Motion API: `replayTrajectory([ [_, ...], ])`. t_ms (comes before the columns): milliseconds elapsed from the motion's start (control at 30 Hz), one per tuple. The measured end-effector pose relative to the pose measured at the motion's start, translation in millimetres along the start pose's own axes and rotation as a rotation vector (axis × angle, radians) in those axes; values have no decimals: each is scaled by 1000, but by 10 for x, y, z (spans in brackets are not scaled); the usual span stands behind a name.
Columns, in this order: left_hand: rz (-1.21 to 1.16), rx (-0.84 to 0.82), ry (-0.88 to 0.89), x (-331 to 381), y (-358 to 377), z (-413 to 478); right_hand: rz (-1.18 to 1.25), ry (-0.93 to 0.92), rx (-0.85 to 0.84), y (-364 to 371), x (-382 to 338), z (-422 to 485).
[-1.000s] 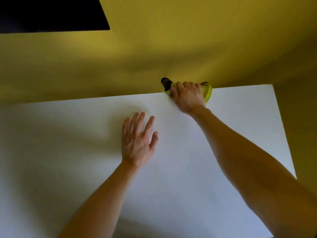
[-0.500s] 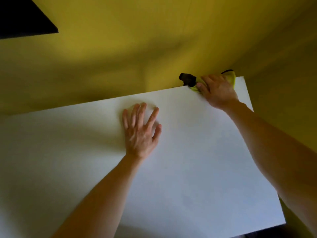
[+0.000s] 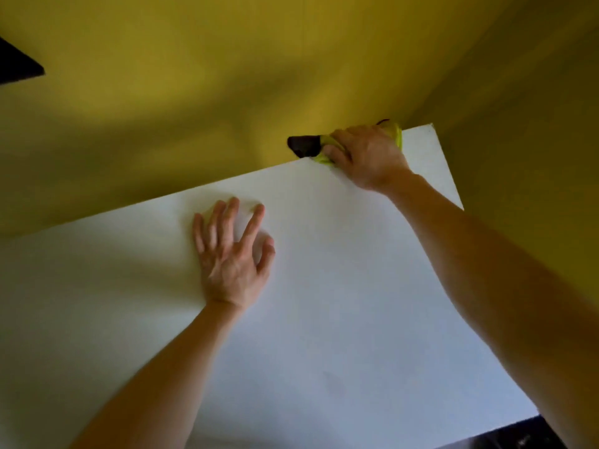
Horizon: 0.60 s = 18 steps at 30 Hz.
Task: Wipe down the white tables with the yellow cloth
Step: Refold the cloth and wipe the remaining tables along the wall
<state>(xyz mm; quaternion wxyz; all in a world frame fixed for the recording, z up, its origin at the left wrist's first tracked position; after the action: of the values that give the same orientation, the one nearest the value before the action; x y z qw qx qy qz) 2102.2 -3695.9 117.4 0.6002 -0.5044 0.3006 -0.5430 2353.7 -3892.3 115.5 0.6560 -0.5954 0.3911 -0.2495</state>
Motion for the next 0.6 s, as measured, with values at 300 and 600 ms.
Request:
replayTrajectory([
  [300,89,-64,28,49,-84,39,-68,38,-87,118,-853,86],
  [600,189,-739,51,417,-260,400,-25,126,-28,-100,466,-87],
])
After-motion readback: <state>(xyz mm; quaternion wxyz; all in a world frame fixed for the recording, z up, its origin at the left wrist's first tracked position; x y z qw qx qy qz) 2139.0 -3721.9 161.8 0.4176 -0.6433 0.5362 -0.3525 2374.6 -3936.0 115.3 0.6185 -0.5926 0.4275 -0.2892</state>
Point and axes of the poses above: each hand's wrist, its own z-axis towards the middle knuckle, its own y-axis out of the palm, x = y × z, the point moved 4 cm from there along z, towards the middle knuckle, and after that the axes turned 7 degrees about x, right-handed, at the moved point
